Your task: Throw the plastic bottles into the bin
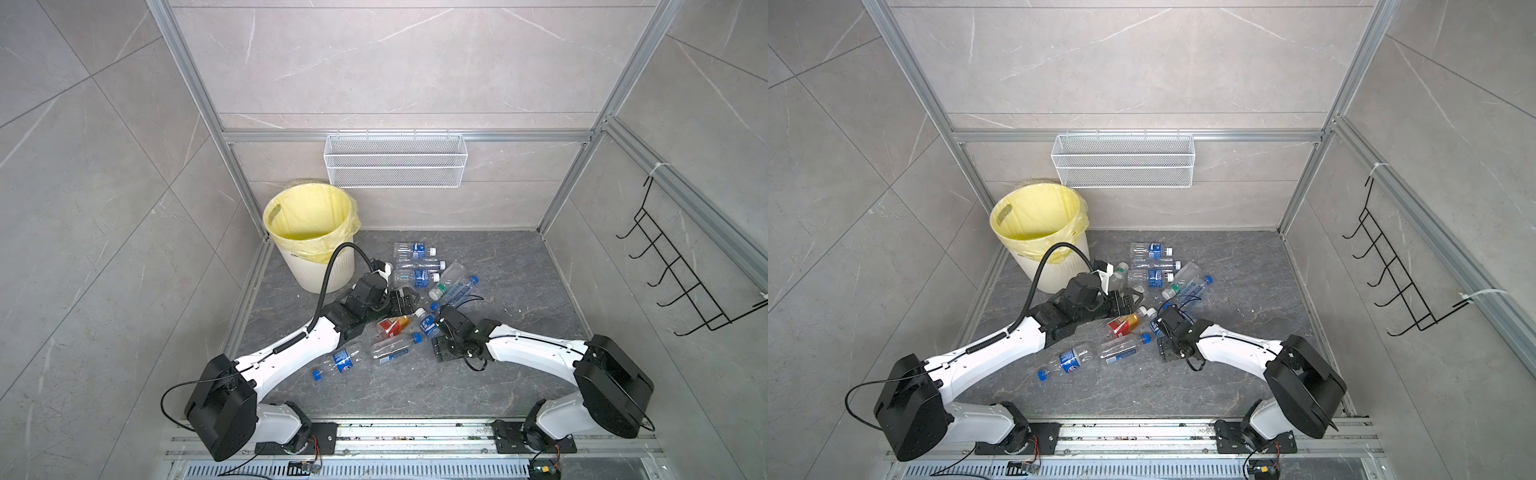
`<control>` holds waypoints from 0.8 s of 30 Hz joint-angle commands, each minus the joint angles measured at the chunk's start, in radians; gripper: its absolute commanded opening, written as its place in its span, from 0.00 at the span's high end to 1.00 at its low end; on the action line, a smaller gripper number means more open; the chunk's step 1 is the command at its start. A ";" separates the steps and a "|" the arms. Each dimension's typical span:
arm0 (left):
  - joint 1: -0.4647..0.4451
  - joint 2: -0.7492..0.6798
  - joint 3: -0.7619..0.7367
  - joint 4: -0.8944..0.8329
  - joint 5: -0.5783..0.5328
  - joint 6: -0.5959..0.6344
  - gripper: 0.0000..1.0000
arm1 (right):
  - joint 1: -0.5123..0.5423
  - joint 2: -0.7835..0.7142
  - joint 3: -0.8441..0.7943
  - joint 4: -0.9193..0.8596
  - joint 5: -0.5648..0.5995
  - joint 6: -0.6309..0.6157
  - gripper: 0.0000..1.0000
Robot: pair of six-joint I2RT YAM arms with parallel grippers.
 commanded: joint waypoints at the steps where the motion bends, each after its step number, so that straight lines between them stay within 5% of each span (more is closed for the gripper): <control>1: -0.002 -0.005 0.024 -0.016 0.001 -0.013 0.00 | 0.000 0.009 0.014 0.015 -0.010 0.017 0.22; 24: -0.002 0.024 0.062 -0.024 0.018 -0.039 0.00 | 0.018 -0.033 0.031 -0.025 -0.022 0.001 0.36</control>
